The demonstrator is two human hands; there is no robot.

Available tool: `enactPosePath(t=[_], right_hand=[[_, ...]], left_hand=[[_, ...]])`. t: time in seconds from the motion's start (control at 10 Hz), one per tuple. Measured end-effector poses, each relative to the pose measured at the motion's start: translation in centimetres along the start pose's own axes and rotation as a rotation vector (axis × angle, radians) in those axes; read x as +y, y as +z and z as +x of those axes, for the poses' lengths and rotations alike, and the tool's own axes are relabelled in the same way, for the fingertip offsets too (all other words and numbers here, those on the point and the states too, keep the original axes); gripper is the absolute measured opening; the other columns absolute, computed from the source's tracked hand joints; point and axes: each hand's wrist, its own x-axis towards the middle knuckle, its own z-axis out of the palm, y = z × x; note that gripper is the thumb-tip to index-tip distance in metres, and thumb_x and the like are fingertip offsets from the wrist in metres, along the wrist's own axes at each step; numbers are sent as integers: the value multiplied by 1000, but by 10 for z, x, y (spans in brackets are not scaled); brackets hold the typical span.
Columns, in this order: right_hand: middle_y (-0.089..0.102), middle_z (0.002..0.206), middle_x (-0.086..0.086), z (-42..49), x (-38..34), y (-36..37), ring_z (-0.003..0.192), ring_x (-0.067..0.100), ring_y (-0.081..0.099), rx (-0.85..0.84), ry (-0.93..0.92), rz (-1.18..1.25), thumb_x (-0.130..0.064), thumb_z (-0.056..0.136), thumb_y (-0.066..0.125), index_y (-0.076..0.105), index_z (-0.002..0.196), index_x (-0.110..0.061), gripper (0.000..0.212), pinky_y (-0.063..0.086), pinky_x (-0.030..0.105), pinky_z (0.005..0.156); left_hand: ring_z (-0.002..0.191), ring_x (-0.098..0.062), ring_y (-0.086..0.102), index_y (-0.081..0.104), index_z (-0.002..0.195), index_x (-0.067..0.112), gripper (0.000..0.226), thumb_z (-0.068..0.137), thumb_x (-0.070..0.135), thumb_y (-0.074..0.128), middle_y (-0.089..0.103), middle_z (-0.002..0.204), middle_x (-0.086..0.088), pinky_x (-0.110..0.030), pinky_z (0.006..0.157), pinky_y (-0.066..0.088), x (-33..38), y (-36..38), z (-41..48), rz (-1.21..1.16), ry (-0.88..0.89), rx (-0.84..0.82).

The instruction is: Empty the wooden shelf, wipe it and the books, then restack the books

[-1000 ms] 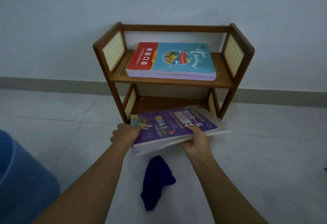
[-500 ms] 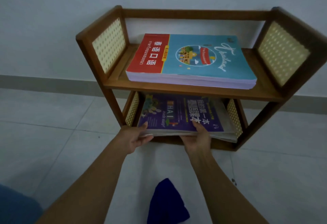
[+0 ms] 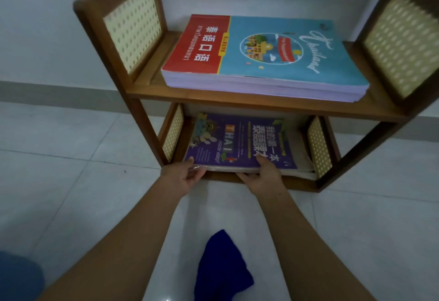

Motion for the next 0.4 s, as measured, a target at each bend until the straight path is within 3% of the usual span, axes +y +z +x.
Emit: enactPosePath(t=[0.1,0.2,0.3,0.4], right_hand=[[56,116,8,-10,-12,4,112,29,53,15,60,-136,-3,91,60,43,122,-8,36,43,55,99],[52,129,14,-22,-27,1,120,27,50,-54,86,-271,-1,94,52,51,119,-3,25,40,45,105],[52,134,14,-31,-30,1,121,28,52,-46,103,-336,1,94,49,55,117,-2,23,41,44,106],[56,126,14,-40,-36,-7,119,31,53,81,67,-368,3,92,53,52,125,-7,34,46,44,99]], left_hand=[[110,-30,59,49,106,1,15,93,-3,53,58,113,-20,-42,79,50,-3,0,-5,-68,-56,-6],[101,-28,61,49,106,1,16,92,-3,54,59,109,-19,-39,79,50,-11,0,-16,-78,-28,-1],[83,-24,59,53,100,3,11,91,-1,57,60,96,-17,-37,79,52,-18,-3,-22,-25,-18,14],[76,-24,56,55,103,1,14,91,5,60,56,89,-17,-37,78,53,-31,-11,-33,154,2,113]])
